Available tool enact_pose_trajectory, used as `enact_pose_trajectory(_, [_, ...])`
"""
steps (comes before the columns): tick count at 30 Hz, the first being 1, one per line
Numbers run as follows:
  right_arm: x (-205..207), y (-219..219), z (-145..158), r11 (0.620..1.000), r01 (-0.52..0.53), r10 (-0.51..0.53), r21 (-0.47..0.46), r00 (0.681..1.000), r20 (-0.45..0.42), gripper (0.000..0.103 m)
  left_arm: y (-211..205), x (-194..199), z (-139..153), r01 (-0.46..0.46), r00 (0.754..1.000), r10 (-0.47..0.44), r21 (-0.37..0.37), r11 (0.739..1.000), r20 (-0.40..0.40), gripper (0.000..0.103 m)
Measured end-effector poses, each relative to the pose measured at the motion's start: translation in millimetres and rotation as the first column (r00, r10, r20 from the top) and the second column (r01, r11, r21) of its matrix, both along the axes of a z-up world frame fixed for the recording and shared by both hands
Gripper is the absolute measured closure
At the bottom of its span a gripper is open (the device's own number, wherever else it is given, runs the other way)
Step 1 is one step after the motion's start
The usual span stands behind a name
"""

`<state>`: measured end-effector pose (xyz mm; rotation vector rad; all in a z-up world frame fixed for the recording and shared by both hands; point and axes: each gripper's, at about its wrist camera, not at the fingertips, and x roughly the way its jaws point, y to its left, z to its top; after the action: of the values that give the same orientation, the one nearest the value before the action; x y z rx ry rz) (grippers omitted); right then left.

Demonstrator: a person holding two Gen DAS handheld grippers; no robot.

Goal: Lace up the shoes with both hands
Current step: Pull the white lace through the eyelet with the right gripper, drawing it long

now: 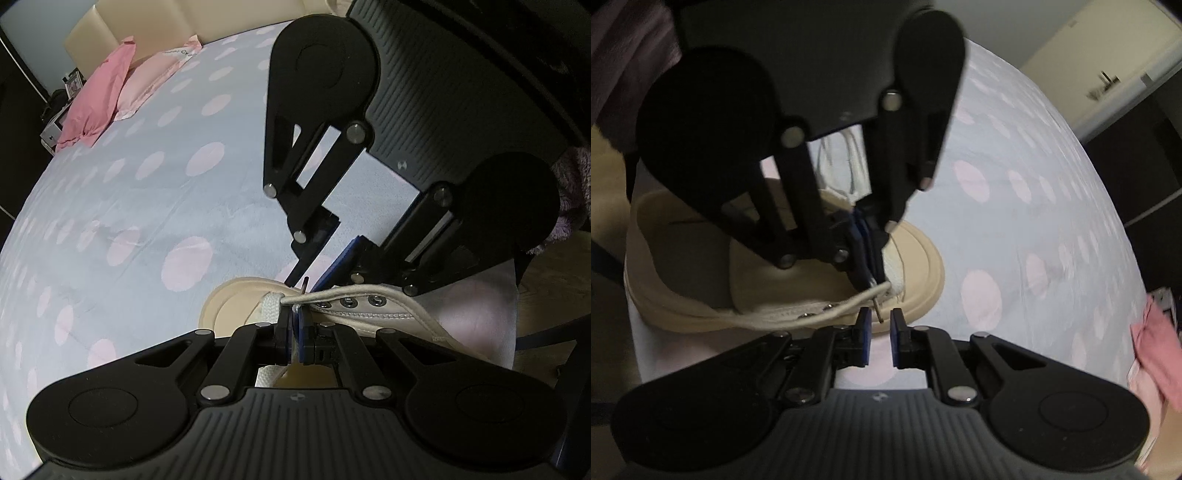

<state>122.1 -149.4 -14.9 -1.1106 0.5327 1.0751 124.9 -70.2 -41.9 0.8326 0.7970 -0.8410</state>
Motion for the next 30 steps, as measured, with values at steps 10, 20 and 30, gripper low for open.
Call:
enact_pose_trajectory(10, [8,-7,-4,1.0,-0.018,0.018,-0.013,1.0,0.012,0.1,13,-6,9,-0.09,0.996,0.087,-0.076,0.993,-0.031,0.088])
enact_pose_trajectory(20, [25,-39,-2,0.995,0.096,-0.096,-0.03,0.995,0.001,0.1,48,-40,28,-0.26,0.965,0.253,-0.167,0.951,-0.061,0.086])
enact_pose_trajectory(30, [7,-98,37,0.929,0.369,-0.369,0.012,0.929,-0.033,0.1,70,-63,26,-0.334,0.942,0.325,-0.188,0.923,-0.082,0.086])
